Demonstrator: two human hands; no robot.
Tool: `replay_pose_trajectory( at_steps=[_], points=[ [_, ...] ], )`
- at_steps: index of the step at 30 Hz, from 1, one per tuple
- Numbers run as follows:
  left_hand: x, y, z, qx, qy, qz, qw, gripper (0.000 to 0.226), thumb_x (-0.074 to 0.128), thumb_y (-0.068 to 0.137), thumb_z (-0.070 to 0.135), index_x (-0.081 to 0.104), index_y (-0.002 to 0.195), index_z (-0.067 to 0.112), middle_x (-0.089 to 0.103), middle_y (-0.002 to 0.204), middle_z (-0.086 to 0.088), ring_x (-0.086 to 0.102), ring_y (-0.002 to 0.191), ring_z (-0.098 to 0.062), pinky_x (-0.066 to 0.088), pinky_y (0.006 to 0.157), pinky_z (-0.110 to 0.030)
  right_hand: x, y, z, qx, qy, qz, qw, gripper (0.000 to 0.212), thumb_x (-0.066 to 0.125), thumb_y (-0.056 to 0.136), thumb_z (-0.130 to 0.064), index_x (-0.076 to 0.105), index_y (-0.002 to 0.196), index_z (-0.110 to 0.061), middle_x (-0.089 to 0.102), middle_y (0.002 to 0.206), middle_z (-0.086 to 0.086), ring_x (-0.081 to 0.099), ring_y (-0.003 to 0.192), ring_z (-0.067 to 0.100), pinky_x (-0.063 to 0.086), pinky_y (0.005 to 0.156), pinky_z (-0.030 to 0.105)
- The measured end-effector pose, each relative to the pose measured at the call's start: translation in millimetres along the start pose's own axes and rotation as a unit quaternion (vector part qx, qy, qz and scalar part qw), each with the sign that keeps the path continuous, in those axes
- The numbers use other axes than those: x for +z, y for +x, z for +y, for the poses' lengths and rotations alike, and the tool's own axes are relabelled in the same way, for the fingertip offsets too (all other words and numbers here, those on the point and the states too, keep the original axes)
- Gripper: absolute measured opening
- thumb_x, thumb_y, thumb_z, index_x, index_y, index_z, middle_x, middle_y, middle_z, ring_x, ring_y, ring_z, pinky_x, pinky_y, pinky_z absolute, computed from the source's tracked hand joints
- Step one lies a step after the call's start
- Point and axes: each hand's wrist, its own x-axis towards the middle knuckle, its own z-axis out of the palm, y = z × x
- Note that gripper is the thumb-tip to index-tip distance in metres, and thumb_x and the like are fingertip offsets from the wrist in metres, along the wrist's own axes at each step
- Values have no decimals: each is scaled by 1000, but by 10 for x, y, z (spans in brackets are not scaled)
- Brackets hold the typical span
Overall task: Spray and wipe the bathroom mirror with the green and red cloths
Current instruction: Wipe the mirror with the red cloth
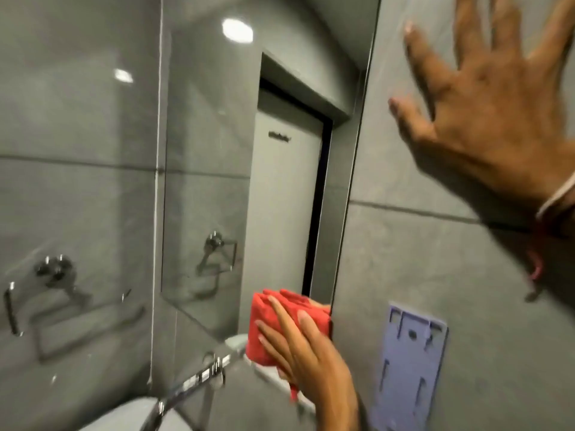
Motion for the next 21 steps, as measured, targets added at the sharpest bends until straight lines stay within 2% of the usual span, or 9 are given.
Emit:
replay_pose_trajectory(
  at_steps=[2,4,6,8,11,14,16,18,21],
  points=[
    [114,-75,325,91,-54,14,994,56,48,103,27,20,147,49,16,171,-2,13,158,-24,11,124,-49,-64,16,26,-20,11,80,997,73,23,100,-67,25,163,-31,19,173,22,19,161,41,13,122,78],
    [313,-47,797,171,-69,-5,983,53,52,102,30,32,148,46,20,170,0,16,157,-23,12,122,-50,-107,-19,62,-21,41,22,999,74,27,99,-66,28,163,-31,20,174,20,20,162,34,13,126,72],
    [551,19,1520,279,-81,-18,957,52,49,101,35,35,151,40,17,170,5,11,158,-17,8,123,-46,-210,25,233,-15,71,21,997,77,25,97,-67,29,164,-29,24,173,18,24,162,31,17,130,63],
    [639,63,2168,340,-106,-51,933,52,47,102,24,37,152,36,20,170,7,11,158,-15,4,127,-47,-268,-81,290,-6,123,-14,992,80,24,95,-67,33,163,-28,31,171,16,31,159,31,23,131,53],
    [728,43,3064,442,-138,-78,883,57,48,96,11,45,148,33,43,160,2,34,149,-26,18,124,-57,-309,-196,457,-2,199,15,980,79,27,94,-70,31,163,-34,36,170,6,34,158,22,21,129,39],
    [744,-66,3542,544,-158,-133,813,70,48,89,1,37,152,28,55,149,-7,52,135,-29,34,117,-56,-412,-213,558,32,337,12,941,78,30,90,-77,18,161,-49,30,168,-19,25,155,-1,18,126,28],
    [740,-169,3647,605,-157,-186,758,76,46,87,-1,27,157,25,58,143,-15,62,119,-35,48,107,-53,-506,-133,619,84,463,42,881,72,43,91,-76,29,157,-50,37,163,-24,36,149,-5,30,123,21],
    [735,-342,3603,668,-149,-203,700,77,46,88,4,22,159,25,64,135,-17,66,105,-37,55,93,-49,-644,-28,674,164,578,106,792,61,52,92,-69,47,147,-43,56,154,-12,55,138,3,42,114,14],
    [710,-614,3356,770,-156,-213,581,70,45,91,13,23,157,13,52,151,-15,56,131,-29,46,106,-49,-941,-15,827,249,733,143,616,51,53,82,-70,75,112,-35,81,116,0,77,105,11,62,96,28]
  ],
)
